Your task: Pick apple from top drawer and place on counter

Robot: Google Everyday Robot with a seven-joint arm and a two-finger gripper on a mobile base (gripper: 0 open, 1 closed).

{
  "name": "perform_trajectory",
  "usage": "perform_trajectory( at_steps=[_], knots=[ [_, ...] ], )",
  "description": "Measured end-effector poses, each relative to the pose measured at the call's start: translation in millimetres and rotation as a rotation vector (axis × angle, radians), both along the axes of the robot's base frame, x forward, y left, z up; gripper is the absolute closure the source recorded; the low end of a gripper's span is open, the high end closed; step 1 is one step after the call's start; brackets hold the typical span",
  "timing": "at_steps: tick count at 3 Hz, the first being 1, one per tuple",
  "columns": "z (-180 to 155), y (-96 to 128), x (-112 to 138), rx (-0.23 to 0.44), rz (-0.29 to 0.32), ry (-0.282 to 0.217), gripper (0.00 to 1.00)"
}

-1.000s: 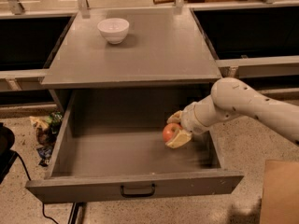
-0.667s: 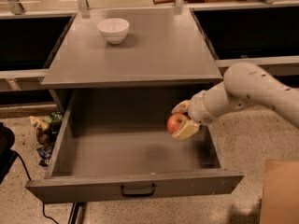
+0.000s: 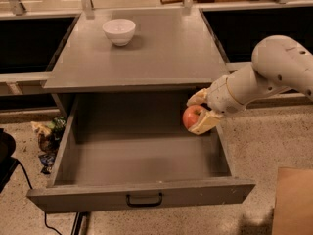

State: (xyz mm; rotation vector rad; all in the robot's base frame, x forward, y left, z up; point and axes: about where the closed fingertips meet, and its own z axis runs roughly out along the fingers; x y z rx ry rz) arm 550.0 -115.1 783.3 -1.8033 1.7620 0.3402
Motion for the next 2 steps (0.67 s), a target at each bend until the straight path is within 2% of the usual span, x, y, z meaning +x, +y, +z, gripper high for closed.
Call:
perform_trajectory(
  at_steps=[1,2],
  knots=[
    [6.0,2.3,4.5,0.001,0.012,-0.014,1.0],
    [33.4,6.1,20.0,-0.002,0.041,-0.072,1.0]
  ],
)
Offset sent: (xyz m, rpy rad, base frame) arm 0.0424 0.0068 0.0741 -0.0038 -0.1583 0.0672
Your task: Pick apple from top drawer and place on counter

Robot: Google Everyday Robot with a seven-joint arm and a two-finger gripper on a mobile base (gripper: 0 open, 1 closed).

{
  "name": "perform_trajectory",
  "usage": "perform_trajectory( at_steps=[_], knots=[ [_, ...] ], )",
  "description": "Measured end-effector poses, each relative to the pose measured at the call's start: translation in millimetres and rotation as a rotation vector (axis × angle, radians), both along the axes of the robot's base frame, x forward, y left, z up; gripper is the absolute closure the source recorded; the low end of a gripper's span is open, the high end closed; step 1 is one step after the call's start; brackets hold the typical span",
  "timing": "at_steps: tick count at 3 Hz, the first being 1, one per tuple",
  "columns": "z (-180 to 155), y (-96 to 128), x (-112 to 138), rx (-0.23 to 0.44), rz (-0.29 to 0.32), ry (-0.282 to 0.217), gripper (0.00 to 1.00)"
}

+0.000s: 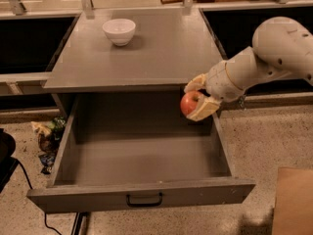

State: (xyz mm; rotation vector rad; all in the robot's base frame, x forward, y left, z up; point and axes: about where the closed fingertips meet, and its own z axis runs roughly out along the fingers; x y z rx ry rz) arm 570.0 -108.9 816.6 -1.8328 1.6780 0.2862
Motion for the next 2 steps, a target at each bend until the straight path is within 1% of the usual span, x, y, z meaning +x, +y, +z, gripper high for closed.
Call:
perform_trajectory(
  at_steps=[1,2],
  knots=[
    [35.2,3.2,19.2,0.016,0.035,-0.069,1.0],
    [35.2,3.2,19.4,0.017,0.035,-0.069,1.0]
  ],
)
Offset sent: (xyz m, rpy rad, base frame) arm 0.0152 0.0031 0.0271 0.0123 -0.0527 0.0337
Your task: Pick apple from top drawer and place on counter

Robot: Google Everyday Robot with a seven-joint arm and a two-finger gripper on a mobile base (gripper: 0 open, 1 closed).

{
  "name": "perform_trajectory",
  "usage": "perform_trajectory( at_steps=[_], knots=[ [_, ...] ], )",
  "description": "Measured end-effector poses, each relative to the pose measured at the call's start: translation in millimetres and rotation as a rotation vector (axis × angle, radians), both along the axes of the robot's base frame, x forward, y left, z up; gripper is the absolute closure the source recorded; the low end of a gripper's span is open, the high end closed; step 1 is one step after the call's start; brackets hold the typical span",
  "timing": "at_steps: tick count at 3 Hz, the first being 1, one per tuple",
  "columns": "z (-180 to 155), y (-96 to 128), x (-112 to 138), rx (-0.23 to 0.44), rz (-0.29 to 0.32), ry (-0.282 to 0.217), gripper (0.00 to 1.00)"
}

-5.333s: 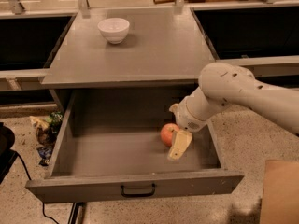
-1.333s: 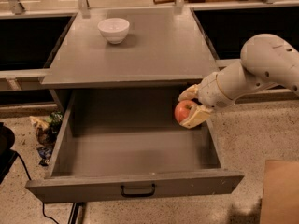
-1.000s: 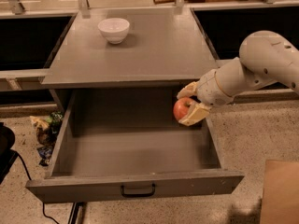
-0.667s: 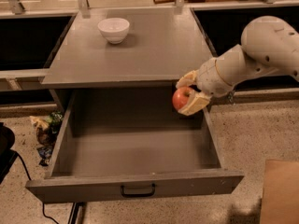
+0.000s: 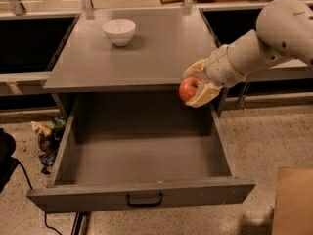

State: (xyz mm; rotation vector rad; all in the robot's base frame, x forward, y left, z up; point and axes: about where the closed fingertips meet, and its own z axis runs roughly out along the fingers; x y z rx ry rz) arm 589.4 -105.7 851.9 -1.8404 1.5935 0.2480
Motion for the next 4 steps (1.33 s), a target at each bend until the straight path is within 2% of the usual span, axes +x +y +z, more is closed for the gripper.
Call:
perform_trajectory(
  at_steps=[1,3,4],
  knots=[
    [4.8,3.6,17.0,0.027,-0.017,-0.019,1.0],
    [57.3,10.7,91.0,0.085,-0.079,-0.124,1.0],
    [78.3,10.9,114.8,0.118,-0.113,-0.162,1.0]
  ],
)
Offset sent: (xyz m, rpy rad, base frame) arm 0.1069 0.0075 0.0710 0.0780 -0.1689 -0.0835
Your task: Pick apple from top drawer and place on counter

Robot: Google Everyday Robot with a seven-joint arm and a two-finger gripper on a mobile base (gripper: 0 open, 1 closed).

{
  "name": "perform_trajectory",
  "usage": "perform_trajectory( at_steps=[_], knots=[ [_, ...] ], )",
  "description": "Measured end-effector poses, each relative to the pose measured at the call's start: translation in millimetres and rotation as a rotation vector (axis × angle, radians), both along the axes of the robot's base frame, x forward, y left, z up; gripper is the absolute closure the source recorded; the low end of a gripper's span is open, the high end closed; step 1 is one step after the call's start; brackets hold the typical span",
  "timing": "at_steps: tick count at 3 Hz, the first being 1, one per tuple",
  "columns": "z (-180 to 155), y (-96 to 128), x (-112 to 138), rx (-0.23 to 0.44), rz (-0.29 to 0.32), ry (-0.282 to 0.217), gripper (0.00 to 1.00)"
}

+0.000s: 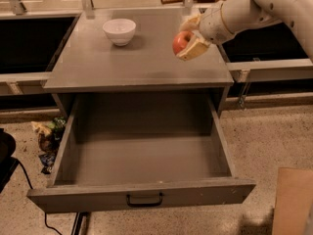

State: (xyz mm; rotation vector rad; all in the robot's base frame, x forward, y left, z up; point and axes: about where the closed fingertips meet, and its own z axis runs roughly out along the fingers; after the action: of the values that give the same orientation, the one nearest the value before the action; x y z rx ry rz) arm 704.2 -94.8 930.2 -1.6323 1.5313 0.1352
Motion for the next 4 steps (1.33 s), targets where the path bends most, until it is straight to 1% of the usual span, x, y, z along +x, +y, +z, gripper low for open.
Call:
perform_trajectory(
  at_steps=[1,2,3,4],
  knots=[
    [-5.2,-0.5,23.0,0.027,-0.027,0.028,1.0],
    [-22.3,-0.9,43.5,0.049,-0.045,0.082,1.0],
    [-37.3,-2.1,59.0,0.06,-0.053,0.128,1.0],
    [-49.6,-3.4,68.1,0.067,-0.056,0.17,0.81]
  ],
)
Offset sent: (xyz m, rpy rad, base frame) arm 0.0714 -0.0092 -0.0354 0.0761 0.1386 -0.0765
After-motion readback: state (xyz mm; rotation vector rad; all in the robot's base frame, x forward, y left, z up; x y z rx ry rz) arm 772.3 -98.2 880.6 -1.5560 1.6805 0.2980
